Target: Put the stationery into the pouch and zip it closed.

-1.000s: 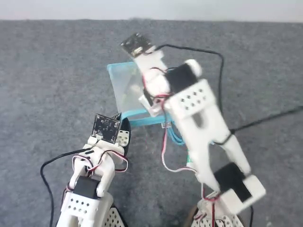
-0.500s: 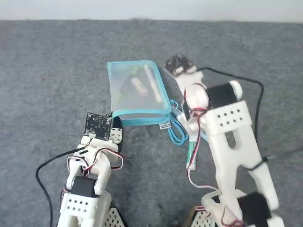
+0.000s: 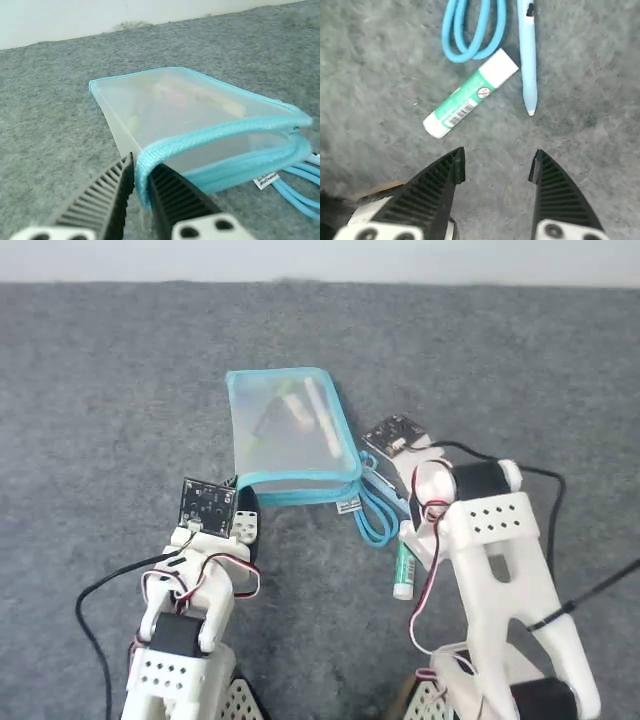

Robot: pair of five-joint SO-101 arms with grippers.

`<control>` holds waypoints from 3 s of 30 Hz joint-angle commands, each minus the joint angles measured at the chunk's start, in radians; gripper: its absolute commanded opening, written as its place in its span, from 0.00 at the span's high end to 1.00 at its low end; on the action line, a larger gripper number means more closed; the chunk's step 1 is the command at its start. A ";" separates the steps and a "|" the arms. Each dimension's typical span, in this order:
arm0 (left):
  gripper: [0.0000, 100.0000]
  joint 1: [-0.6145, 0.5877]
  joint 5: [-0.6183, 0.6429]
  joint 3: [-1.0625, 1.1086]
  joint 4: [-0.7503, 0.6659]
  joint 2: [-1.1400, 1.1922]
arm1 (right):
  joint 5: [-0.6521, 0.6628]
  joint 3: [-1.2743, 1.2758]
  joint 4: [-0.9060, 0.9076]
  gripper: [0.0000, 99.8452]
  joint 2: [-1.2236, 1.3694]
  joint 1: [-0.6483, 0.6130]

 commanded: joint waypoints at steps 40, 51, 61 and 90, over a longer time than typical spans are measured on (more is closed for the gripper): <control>0.99 -0.005 0.000 -0.054 -0.020 -0.017 | 0.370 -0.064 -0.390 0.78 0.435 0.116; 0.99 -0.005 0.000 -0.054 -0.020 -0.017 | 0.370 -0.069 -0.464 0.78 0.486 0.116; 0.99 -0.005 0.000 -0.054 -0.020 -0.017 | 0.365 -0.069 -0.475 0.92 0.576 0.127; 0.99 -0.012 -0.002 -0.054 -0.020 -0.017 | 0.206 -0.071 0.002 0.99 -0.036 0.280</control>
